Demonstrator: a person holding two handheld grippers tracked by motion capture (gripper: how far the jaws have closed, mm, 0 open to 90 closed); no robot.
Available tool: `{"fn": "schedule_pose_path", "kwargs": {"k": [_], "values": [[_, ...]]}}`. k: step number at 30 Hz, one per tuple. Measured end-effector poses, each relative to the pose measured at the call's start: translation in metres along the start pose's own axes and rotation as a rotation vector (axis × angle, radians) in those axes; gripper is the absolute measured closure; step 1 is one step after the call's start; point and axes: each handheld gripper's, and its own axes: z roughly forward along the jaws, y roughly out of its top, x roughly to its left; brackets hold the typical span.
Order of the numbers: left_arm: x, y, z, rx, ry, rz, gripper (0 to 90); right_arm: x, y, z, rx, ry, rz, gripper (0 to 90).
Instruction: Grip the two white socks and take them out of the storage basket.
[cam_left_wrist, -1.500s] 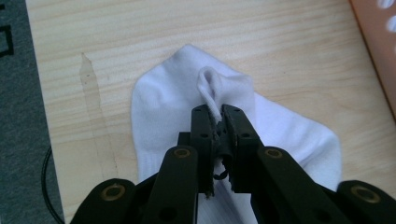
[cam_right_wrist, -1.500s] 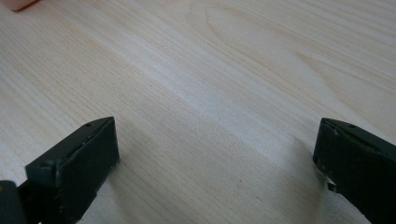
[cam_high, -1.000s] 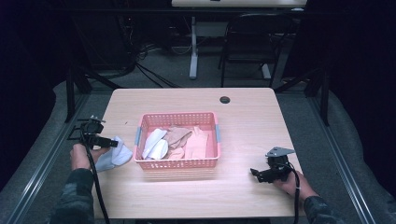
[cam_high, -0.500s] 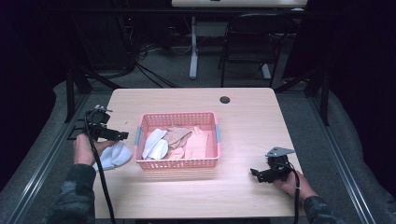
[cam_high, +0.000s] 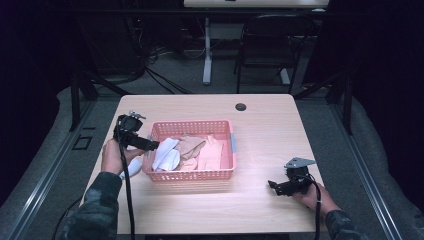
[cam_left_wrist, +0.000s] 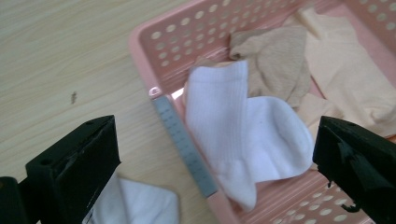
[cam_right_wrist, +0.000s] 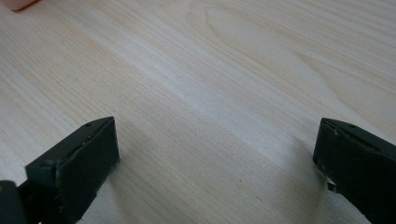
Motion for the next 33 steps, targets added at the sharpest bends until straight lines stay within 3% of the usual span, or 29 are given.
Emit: {"fn": "schedule_pose_path", "kwargs": {"k": [11,20,28,33], "values": [[-0.032,0.010,0.035,0.052,-0.072,0.062,5.7,0.000,0.000,0.000,-0.001,0.000,0.001,0.0],[-0.046,0.011,0.061,0.118,-0.102,0.086,15.1,0.000,0.000,0.000,0.000,0.000,0.001,0.0],[-0.048,0.010,0.077,0.172,-0.094,0.080,17.3,0.000,0.000,0.000,-0.006,0.001,0.006,0.0],[-0.048,0.010,0.084,0.209,-0.060,0.081,22.3,0.000,0.000,0.000,0.001,0.000,0.000,0.0]]}}
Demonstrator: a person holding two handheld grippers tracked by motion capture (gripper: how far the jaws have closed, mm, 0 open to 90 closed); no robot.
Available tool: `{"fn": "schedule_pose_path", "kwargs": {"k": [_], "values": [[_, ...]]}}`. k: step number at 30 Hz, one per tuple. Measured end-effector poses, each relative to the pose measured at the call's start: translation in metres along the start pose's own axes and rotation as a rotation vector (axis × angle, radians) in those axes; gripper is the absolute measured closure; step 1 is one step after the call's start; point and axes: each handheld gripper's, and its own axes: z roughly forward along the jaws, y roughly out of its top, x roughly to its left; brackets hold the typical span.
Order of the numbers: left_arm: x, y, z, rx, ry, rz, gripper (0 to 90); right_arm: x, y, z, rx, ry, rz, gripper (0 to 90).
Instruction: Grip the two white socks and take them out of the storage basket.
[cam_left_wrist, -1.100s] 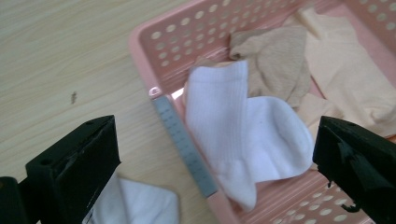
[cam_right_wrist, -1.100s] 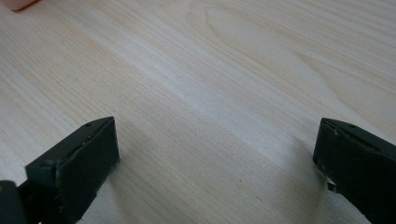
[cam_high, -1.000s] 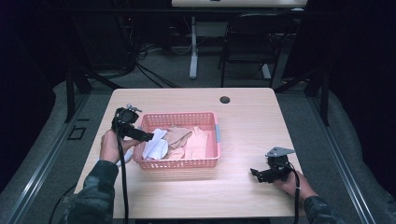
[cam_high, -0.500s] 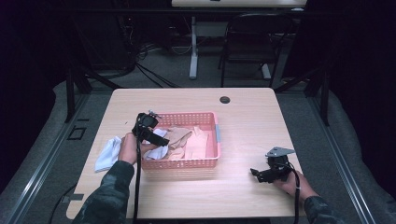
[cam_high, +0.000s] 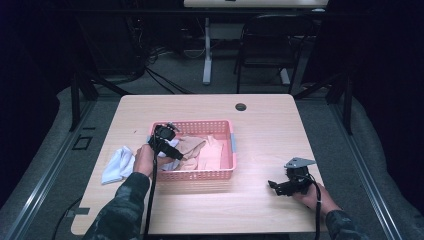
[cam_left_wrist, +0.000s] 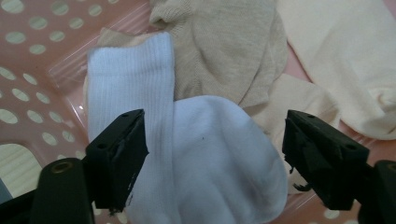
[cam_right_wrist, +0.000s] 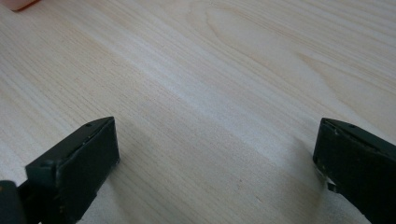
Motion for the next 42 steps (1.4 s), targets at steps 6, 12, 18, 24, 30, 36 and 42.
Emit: {"fn": "schedule_pose_path", "kwargs": {"k": [6,12,18,24,30,36,42], "values": [[0.003,0.000,0.004,0.038,0.040,-0.016,34.4,0.000,0.000,0.000,-0.001,0.000,0.000,0.0],[0.006,0.001,0.007,0.066,0.073,-0.025,43.6,0.000,0.000,0.000,-0.001,0.000,0.000,0.0],[0.011,0.000,0.008,0.083,0.114,-0.036,55.2,0.000,0.000,0.000,-0.001,0.000,0.001,0.0],[0.012,0.000,0.011,0.103,0.109,-0.031,66.7,0.000,0.000,0.000,-0.001,0.000,0.000,0.0],[0.015,0.000,0.014,0.134,0.117,-0.024,77.2,0.000,0.000,0.000,-0.001,0.001,0.001,0.0],[0.015,0.001,0.014,0.137,0.116,-0.006,84.3,0.000,0.000,0.000,-0.003,0.001,0.002,0.0],[0.016,0.000,-0.006,0.080,0.102,0.004,84.7,0.000,0.000,0.000,-0.001,0.000,0.001,0.0]]}}
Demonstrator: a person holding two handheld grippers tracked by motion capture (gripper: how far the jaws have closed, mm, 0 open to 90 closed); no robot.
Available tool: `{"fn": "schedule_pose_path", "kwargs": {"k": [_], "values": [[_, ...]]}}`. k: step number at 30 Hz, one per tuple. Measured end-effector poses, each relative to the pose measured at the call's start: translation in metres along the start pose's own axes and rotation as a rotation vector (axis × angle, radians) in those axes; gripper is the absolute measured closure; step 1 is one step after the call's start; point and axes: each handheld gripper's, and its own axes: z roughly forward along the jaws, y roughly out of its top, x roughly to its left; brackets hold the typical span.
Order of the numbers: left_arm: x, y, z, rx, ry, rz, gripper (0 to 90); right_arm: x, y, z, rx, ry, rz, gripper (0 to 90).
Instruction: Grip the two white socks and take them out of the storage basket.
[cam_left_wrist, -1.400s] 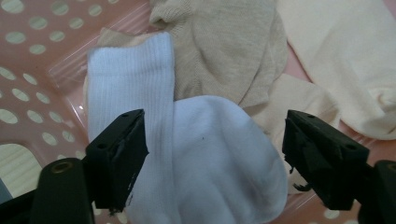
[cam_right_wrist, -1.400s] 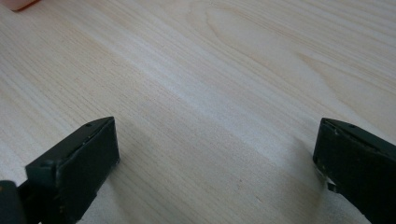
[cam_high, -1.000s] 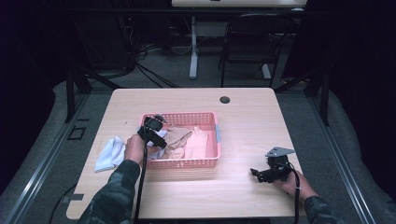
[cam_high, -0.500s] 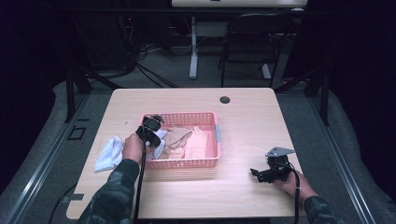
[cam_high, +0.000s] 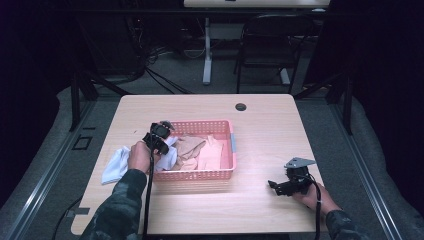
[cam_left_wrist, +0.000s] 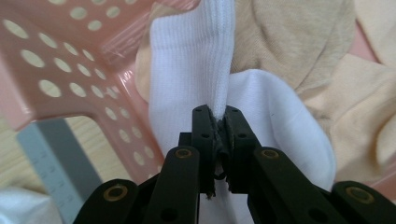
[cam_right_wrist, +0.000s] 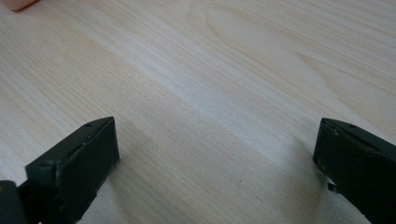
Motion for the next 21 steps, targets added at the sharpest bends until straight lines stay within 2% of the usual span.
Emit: {"fn": "schedule_pose_path", "kwargs": {"k": [4,7,21], "values": [[0.002,-0.002,-0.009,-0.033,-0.015,-0.009,84.6,0.000,0.000,0.000,0.000,0.000,0.000,0.0],[0.007,-0.002,-0.024,-0.079,-0.020,-0.014,84.6,0.000,0.000,0.000,0.000,0.000,0.000,0.0],[0.017,-0.001,-0.062,-0.157,-0.044,-0.015,84.6,0.000,0.000,0.000,0.000,0.000,0.000,0.0]]}}
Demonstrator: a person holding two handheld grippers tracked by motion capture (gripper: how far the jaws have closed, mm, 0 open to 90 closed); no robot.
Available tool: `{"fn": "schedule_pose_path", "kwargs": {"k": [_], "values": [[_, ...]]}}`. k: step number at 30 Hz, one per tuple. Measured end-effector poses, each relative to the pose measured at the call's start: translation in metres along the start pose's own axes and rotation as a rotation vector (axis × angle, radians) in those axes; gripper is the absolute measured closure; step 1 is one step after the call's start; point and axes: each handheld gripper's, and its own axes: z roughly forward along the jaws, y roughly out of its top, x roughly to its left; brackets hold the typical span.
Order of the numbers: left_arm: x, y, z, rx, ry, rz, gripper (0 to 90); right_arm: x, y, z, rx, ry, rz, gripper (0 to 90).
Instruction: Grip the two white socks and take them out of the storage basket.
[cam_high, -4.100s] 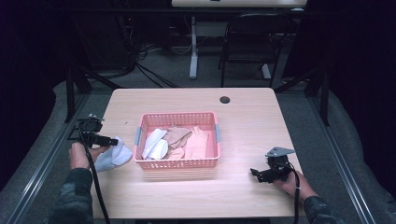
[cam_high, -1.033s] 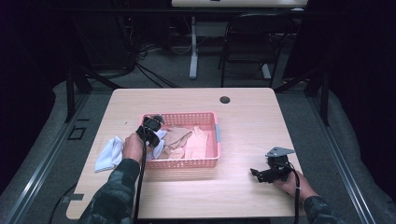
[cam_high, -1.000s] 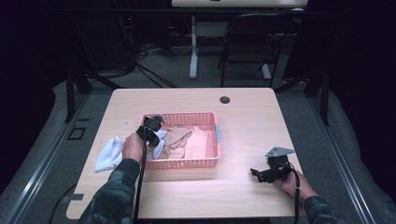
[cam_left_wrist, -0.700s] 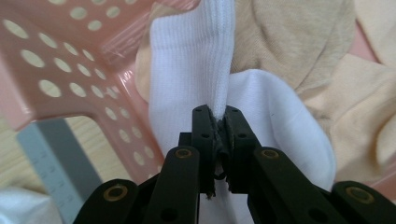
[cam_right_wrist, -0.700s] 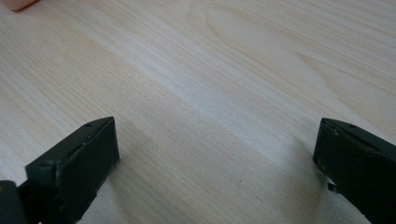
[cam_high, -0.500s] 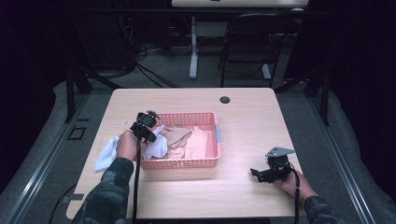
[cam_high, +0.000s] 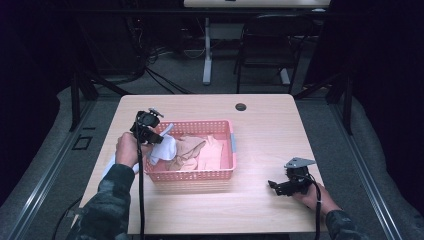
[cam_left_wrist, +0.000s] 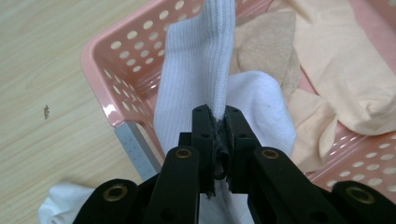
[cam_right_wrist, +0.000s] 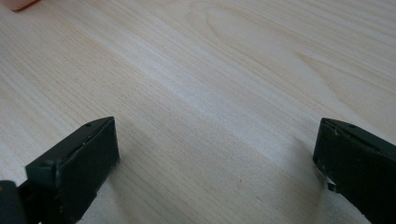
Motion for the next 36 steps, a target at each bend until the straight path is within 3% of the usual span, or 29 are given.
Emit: {"fn": "schedule_pose_path", "kwargs": {"k": [22,36], "values": [[0.011,0.011,-0.050,-0.090,-0.002,-0.005,84.6,-0.001,0.000,0.000,0.001,0.007,-0.004,0.0],[0.029,0.003,-0.086,-0.132,0.033,-0.026,84.6,-0.001,0.000,0.000,0.001,0.007,-0.004,0.0]]}}
